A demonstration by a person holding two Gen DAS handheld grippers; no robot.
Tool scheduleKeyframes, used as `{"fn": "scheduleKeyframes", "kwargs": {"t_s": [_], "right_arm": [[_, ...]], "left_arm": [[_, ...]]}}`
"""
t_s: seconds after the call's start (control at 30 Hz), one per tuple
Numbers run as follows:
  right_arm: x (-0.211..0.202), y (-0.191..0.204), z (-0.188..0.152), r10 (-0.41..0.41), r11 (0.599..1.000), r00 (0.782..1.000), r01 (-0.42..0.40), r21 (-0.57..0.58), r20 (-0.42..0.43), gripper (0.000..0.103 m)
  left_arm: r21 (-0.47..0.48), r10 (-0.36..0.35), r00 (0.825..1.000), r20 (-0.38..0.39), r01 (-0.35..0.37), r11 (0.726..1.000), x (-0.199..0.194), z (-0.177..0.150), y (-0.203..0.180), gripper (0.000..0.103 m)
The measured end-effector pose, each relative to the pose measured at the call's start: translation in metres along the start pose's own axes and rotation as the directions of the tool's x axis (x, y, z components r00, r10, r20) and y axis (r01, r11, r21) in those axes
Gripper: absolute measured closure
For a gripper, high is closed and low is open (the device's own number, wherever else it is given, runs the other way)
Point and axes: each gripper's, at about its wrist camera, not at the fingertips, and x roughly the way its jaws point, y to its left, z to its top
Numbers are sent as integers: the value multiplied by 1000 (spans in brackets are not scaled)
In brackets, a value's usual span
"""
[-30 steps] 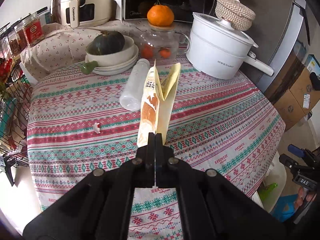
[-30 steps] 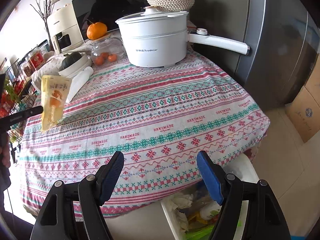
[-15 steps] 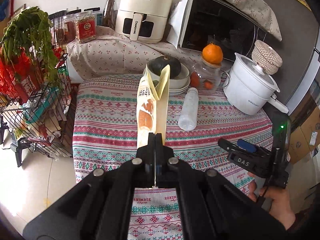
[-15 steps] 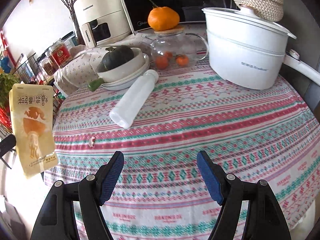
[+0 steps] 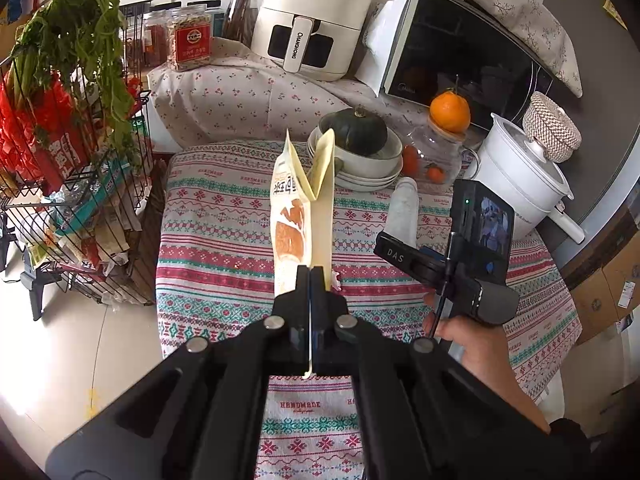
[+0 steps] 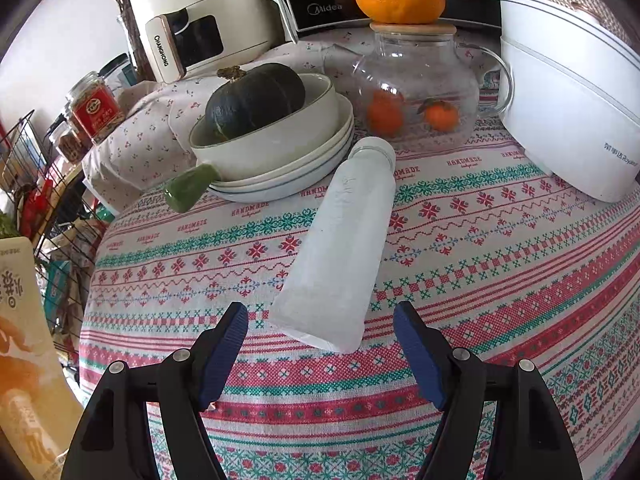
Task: Collect trash
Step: 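Grasp the frosted white bottle with the right tool while the left holds the packet, then carry packet and bottle to the bin, opening the left tool then the right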
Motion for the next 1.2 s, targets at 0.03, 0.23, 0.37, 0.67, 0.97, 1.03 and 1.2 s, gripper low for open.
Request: {"fn": "scheduleKeyframes", "kwargs": {"t_s": [0.03,0.23,0.37,0.67,0.97,1.03,1.2], "right_arm": [[4,0,1,-2,1000,1000,2,-1,-14,37],[-8,-2,-5,-6,997,1000,4,-74,-27,48],[-34,-16,-15,-16,995,1000,13,-103,-26,48],[-113,-58,-39,-37,985,999,41,-166,23,49],[-183,-113,-72,-69,983,996,79,-167,65,49],[-201,-127,-81,-71,983,994,84,-165,81,49],[-242,-166,-102,-80,988,993,91,-127,92,50]], "left_arm": [[2,5,1000,-1,-5,1000,0,-1,-1,103],[13,2,1000,-7,-2,1000,1,-3,-7,103],[28,-17,1000,-6,17,999,-1,-6,-18,103],[85,-75,997,-21,77,993,-4,-20,-52,103],[177,-130,991,-37,134,975,-12,-41,-99,103],[203,-147,988,-43,152,967,-14,-46,-111,103],[218,-255,961,-104,273,937,-20,-59,-141,103]]}}
